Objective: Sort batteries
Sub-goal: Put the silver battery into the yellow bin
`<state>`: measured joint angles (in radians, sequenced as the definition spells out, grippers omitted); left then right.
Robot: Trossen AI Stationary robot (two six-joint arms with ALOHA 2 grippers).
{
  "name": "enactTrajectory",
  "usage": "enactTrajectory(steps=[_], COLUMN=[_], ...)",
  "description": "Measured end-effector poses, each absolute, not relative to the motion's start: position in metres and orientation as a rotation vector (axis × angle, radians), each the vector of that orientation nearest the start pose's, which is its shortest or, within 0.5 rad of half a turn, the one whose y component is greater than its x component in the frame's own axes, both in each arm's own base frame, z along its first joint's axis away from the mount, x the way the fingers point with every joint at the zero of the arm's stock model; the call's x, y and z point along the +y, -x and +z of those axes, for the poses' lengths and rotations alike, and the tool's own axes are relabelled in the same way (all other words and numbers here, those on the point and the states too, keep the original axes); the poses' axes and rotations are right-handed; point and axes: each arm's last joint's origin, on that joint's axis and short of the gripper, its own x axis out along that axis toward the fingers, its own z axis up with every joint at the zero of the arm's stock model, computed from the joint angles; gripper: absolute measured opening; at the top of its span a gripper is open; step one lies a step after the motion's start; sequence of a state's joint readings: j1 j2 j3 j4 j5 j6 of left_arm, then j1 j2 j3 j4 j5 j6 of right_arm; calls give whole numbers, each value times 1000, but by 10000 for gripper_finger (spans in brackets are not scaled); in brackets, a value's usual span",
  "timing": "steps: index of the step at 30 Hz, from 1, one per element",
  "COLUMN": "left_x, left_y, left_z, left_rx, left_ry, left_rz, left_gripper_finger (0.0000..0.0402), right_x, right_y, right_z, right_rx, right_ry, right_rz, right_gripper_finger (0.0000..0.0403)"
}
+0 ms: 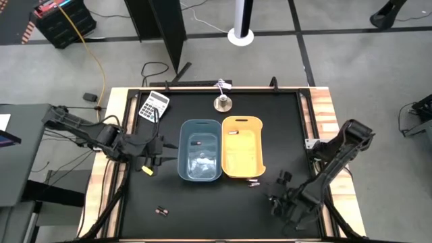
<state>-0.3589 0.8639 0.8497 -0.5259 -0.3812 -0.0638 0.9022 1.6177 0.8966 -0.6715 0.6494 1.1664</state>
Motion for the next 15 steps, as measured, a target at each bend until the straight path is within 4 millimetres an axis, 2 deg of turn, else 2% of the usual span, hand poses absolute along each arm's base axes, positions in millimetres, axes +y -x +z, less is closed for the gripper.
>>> enactTrajectory(steps=[8, 15], left_x=[-52, -52], left_y=[-168, -168], left_z=[312, 312], left_rx=[499, 499], left_ry=[-106, -101], left_rz=[46, 47], left_gripper_finger=[173, 173], right_x=[193, 186], right_y=[-208, -219], right_z=[152, 136], right_rx=[967, 1049], right_ry=[-8, 19], right_rz=[-289, -289], right_gripper_finger=[226, 226])
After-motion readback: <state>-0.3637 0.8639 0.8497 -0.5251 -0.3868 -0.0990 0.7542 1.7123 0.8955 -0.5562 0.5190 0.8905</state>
